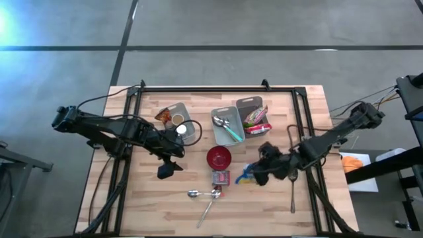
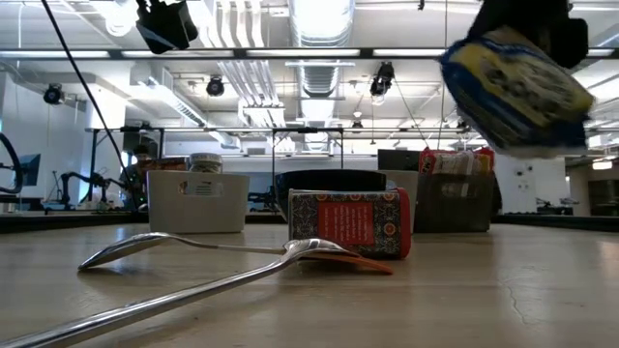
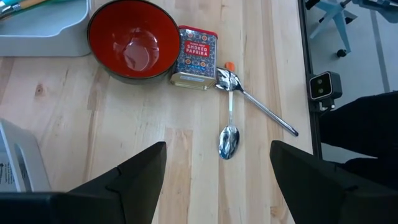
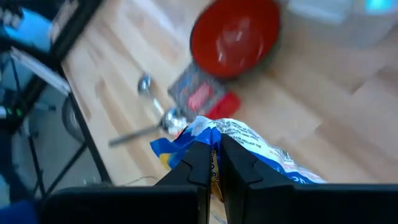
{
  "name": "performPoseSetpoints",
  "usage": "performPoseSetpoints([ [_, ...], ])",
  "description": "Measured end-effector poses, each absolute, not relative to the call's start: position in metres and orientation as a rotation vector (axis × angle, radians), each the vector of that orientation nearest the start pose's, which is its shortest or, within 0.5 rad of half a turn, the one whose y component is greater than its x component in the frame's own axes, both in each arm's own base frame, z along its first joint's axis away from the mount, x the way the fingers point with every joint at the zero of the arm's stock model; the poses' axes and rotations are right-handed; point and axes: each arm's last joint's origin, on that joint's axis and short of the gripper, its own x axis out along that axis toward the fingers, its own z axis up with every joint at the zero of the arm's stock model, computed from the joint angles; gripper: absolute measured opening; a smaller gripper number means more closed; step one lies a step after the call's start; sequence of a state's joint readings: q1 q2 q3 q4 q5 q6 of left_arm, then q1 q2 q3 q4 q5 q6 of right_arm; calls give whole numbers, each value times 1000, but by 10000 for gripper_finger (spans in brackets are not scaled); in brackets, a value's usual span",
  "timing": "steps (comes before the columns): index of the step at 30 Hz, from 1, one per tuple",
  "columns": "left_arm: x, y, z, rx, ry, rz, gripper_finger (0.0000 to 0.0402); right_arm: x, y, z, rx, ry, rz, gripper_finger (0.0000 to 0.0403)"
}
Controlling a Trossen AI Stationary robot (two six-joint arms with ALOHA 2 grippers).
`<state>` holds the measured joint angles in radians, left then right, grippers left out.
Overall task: Pick & Place Food Item
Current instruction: Put the blue noodle pack into the black bin
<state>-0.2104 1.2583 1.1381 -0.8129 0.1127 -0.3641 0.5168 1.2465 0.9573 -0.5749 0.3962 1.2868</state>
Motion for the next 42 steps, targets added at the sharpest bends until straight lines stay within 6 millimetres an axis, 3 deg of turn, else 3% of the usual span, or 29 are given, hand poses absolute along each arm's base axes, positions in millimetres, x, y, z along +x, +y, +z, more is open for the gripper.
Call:
performPoseSetpoints([
  [9,241,-55,307,-291,978,-123,293,194,70,313,722,429,-469,8],
  [14,241,-54,307,-286,975,-111,293,185,43,326,655,362,-514,8],
  [22,241,-53,307,-271,967,-88,293,180,4,334,496,337,-623,8],
  [29,242,-53,308,-264,954,-72,293,181,-31,333,392,405,-629,8],
  [36,242,-52,308,-264,951,-62,293,179,-64,342,261,360,-614,8],
  [42,242,-52,308,-255,945,-44,293,180,-94,333,274,400,-571,8],
])
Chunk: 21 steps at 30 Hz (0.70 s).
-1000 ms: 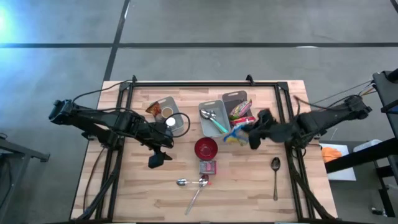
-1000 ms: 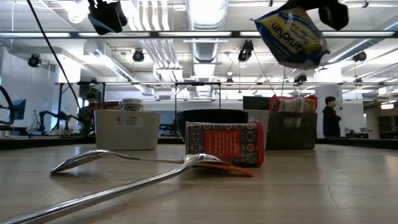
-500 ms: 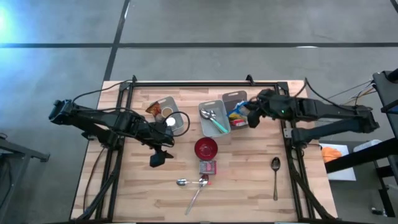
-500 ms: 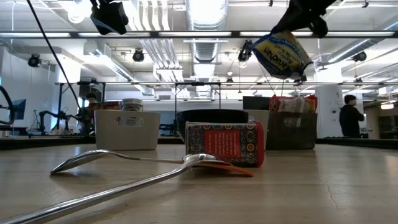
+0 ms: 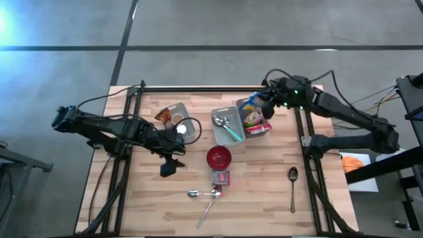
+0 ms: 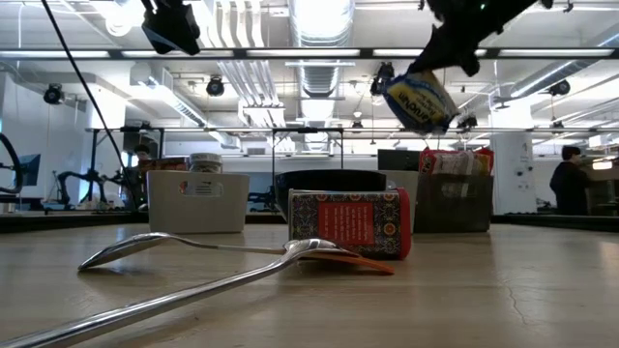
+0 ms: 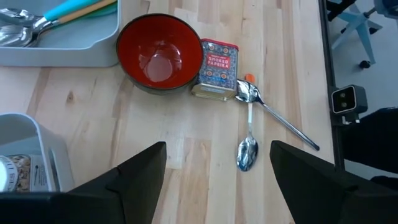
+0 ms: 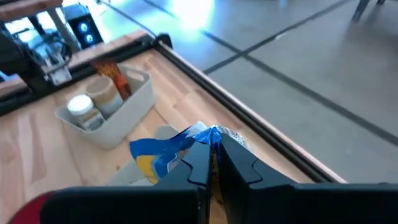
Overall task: Pick & Place Food Item
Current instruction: Put the blue noodle pack into the black bin
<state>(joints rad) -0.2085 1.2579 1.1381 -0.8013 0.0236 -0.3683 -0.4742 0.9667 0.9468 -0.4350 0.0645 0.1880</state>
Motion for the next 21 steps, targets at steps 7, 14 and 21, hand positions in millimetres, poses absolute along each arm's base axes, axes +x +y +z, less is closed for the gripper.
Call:
performPoseSetpoints([
  [7,242,-51,308,-246,940,-20,293,197,-124,310,200,528,-516,8],
  [14,243,-46,308,-290,932,43,293,213,-154,292,110,535,-392,8],
  [21,245,-36,308,-364,923,114,293,202,-196,272,282,509,-368,8],
])
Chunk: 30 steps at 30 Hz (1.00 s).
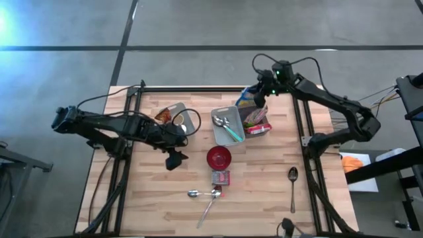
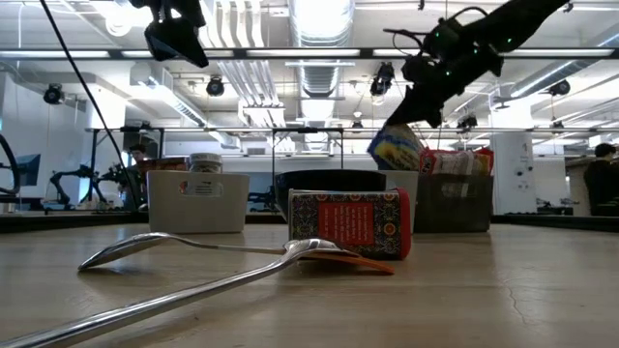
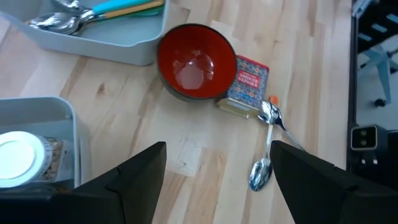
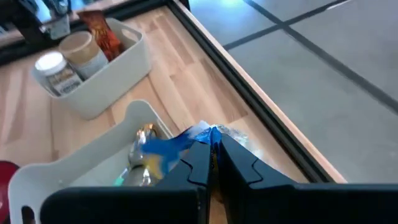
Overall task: Pick & Place Food Item
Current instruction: Put the blue noodle pack into the black bin
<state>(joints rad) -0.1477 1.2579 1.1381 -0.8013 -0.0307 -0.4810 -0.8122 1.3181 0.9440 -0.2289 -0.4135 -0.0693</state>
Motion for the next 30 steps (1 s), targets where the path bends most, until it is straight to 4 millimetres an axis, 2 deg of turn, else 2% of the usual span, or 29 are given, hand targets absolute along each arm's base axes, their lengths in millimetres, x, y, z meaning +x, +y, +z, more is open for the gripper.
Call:
performPoseSetpoints([
  [5,246,-27,308,-387,916,148,293,199,-213,266,329,458,-351,8],
  [15,248,-16,308,-417,899,193,293,201,-215,253,403,483,-355,8],
  [22,248,-16,309,-416,894,195,293,197,-209,245,491,417,-388,8],
  [30,249,-16,309,-416,886,196,293,186,-193,220,564,315,-456,8],
])
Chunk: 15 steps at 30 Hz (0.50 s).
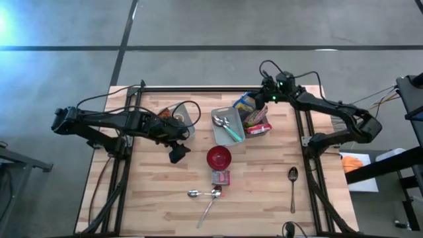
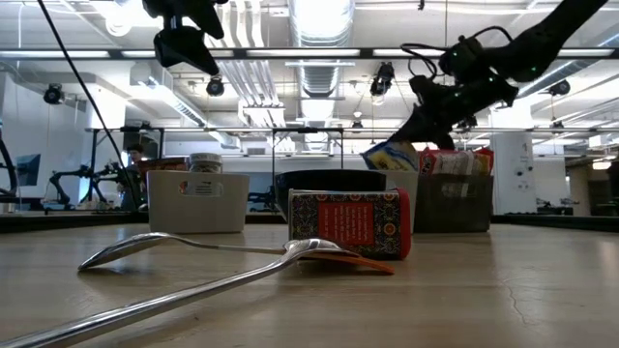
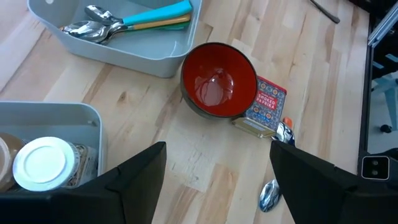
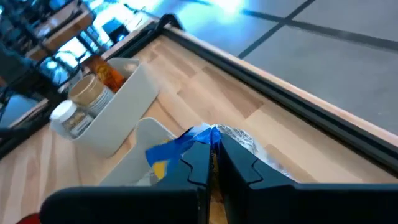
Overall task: Pick & Place Food Item
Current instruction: Put the blue noodle pack into the black bin
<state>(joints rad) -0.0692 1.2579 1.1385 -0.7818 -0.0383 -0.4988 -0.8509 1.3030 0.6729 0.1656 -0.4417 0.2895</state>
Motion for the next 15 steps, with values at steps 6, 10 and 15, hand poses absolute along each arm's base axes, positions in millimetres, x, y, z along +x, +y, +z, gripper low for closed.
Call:
performPoseSetpoints([
  [6,249,-16,310,-417,880,194,293,180,-184,204,642,284,-515,8],
  [10,249,-16,310,-417,878,193,293,181,-179,198,643,260,-530,8],
  [15,249,-16,310,-417,878,193,293,180,-178,193,657,243,-545,8],
])
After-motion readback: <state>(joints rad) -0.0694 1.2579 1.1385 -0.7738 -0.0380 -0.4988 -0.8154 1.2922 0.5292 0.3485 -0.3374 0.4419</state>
